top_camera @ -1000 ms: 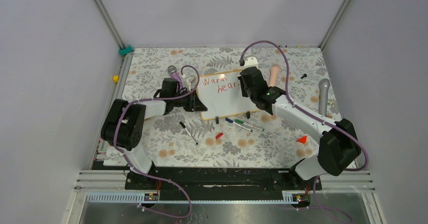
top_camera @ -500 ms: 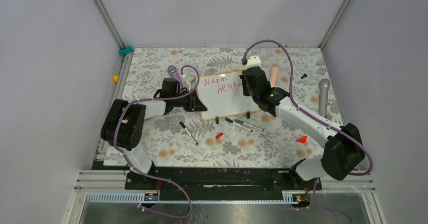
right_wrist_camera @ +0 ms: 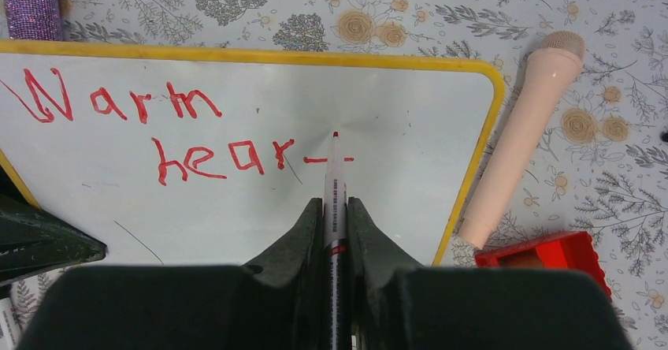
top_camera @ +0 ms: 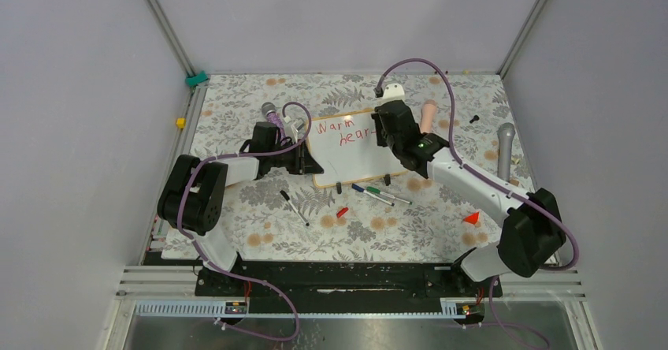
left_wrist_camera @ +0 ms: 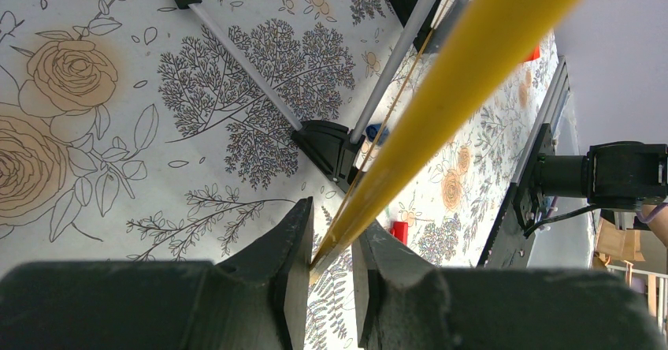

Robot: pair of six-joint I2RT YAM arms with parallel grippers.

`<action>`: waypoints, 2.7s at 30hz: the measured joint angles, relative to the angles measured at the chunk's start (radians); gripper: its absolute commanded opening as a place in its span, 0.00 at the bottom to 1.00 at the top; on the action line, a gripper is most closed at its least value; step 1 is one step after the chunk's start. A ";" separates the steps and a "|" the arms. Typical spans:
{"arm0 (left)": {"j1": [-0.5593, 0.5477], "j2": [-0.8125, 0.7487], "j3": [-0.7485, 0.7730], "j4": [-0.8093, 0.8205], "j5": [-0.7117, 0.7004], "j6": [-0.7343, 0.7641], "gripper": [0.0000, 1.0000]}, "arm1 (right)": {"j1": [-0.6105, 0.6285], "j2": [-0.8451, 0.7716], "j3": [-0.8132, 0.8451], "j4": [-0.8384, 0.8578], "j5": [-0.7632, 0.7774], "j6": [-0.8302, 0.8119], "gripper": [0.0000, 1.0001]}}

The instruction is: Write a sentence on the whiteboard

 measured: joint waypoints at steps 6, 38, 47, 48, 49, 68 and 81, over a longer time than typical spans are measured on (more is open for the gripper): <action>0.000 0.000 0.000 0.000 0.000 0.000 0.00 | -0.001 0.021 0.014 -0.001 -0.001 0.000 0.00; 0.000 0.000 0.000 0.000 0.003 0.000 0.00 | -0.005 0.006 -0.056 -0.017 -0.053 0.008 0.00; 0.000 0.000 0.000 0.000 0.003 0.000 0.00 | -0.005 -0.003 -0.080 -0.018 -0.061 0.013 0.00; 0.000 0.000 0.000 0.000 0.003 0.000 0.00 | -0.005 -0.003 -0.082 -0.018 -0.061 0.013 0.00; 0.000 0.000 0.000 0.000 0.003 0.000 0.00 | -0.005 -0.003 -0.082 -0.018 -0.061 0.013 0.00; 0.000 0.000 0.000 0.000 0.003 0.000 0.00 | -0.005 -0.005 -0.082 -0.047 -0.030 0.011 0.00; 0.000 0.000 0.000 0.000 0.003 0.000 0.00 | -0.016 -0.066 -0.074 -0.039 -0.014 0.007 0.00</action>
